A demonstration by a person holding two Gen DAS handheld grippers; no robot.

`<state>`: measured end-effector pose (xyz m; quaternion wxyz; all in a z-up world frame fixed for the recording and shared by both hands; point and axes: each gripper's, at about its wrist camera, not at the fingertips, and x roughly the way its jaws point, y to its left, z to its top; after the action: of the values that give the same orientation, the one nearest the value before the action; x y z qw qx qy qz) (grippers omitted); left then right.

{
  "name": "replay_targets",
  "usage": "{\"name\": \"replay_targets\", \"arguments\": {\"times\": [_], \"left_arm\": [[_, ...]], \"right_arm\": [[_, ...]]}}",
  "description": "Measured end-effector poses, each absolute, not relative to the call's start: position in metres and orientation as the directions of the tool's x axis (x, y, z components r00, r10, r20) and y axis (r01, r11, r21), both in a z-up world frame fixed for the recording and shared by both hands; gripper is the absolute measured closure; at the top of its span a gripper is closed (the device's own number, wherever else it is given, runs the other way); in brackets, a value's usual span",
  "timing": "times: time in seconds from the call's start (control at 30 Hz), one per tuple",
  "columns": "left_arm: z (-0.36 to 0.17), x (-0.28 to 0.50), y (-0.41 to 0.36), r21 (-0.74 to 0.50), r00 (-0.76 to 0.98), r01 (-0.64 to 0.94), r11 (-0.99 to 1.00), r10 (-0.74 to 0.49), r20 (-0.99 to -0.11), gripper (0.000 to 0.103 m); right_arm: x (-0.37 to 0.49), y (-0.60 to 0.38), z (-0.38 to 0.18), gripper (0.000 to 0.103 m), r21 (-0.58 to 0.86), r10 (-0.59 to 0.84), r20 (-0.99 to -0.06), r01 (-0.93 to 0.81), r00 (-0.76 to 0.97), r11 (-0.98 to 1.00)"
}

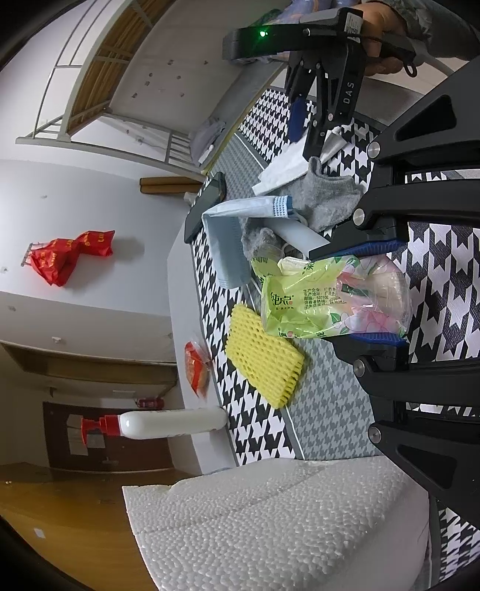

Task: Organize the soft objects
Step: 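Lift the white towel with the right tool and carry it over the foam box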

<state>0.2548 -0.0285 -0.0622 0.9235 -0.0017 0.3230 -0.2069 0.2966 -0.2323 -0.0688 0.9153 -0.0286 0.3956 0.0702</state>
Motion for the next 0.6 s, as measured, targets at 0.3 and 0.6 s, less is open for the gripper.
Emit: {"name": "replay_targets", "arguments": {"times": [0.3,0.6], "left_arm": [[-0.061,0.256,-0.028,-0.139,0.709,0.378,0.915,-0.383,-0.592,0.069],[-0.039,0.240,-0.024,-0.120,0.758,0.351,0.928,-0.358,-0.545,0.069]], "right_arm": [[0.290,-0.224,-0.066,0.093,0.074,0.208,-0.727,-0.226,0.655,0.971],[0.275,-0.238,-0.039,0.093,0.136,0.249,-0.658,-0.213,0.711,0.968]]}}
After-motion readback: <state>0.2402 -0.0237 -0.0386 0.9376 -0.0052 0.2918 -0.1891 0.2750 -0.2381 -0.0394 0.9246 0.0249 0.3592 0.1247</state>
